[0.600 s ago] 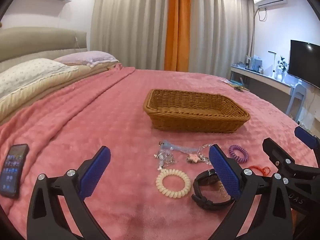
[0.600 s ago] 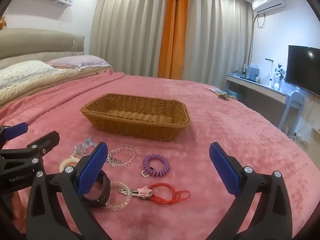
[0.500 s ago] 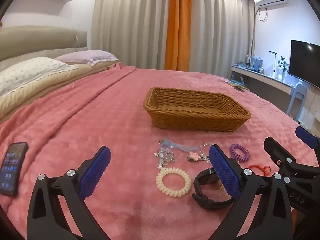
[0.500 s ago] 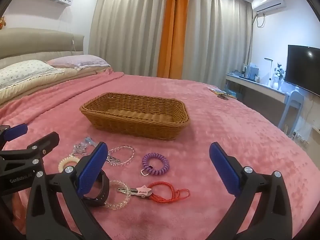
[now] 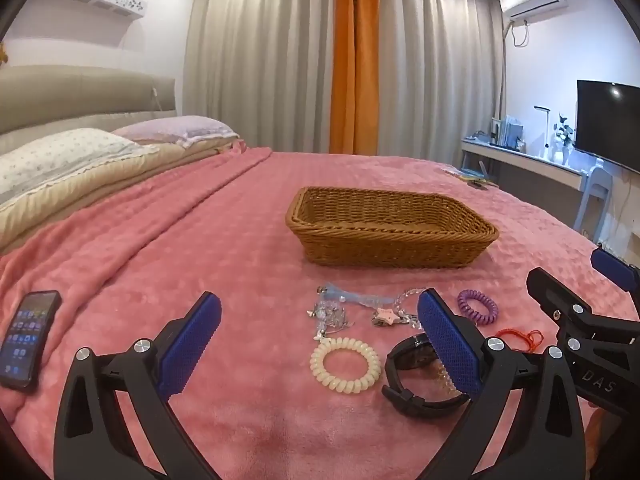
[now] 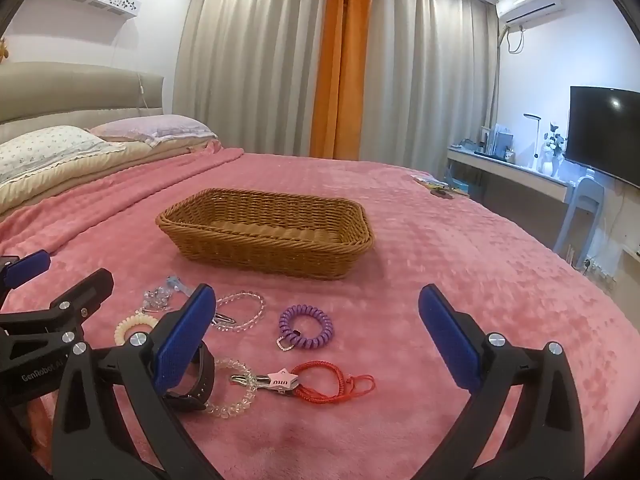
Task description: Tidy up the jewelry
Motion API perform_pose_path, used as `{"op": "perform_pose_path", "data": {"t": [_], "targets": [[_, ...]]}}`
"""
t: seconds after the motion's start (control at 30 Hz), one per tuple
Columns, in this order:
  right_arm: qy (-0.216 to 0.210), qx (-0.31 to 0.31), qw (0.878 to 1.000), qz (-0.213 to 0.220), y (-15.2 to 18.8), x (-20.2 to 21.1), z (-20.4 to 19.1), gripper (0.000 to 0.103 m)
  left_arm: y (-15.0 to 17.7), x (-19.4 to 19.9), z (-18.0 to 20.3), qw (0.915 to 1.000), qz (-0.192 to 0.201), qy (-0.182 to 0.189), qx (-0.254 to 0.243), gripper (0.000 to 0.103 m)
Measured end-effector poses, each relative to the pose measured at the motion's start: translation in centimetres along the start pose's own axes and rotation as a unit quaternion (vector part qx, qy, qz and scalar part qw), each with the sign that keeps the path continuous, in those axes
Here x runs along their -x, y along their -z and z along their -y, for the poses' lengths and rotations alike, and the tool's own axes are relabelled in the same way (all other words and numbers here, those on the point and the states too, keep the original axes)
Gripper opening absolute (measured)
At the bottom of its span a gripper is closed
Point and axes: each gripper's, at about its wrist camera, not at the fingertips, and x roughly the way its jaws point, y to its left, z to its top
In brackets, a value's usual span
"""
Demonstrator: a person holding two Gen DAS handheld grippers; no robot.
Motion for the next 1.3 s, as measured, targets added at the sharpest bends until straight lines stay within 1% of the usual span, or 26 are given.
{"op": "perform_pose_path", "data": {"t": [0.27,0.5,1.3], "targets": [[-0.001,0.0,1.0,0.002,0.0,0.1,0.0,0.097,0.1,0.2,0.1,1.0,0.005,0.004,0.001,0.095],[0.0,0.0,1.0,0.003,0.0,0.1,0.0,0.097,0.1,0.1,-0.5,0.9998,0.002,0.013,0.013,0.095],[0.0,0.0,1.0,0.006,0.0,0.3,0.0,0.097,0.5,-0.3,-1.0,0.9995,-0.002,0.016,0.026,0.096]]}}
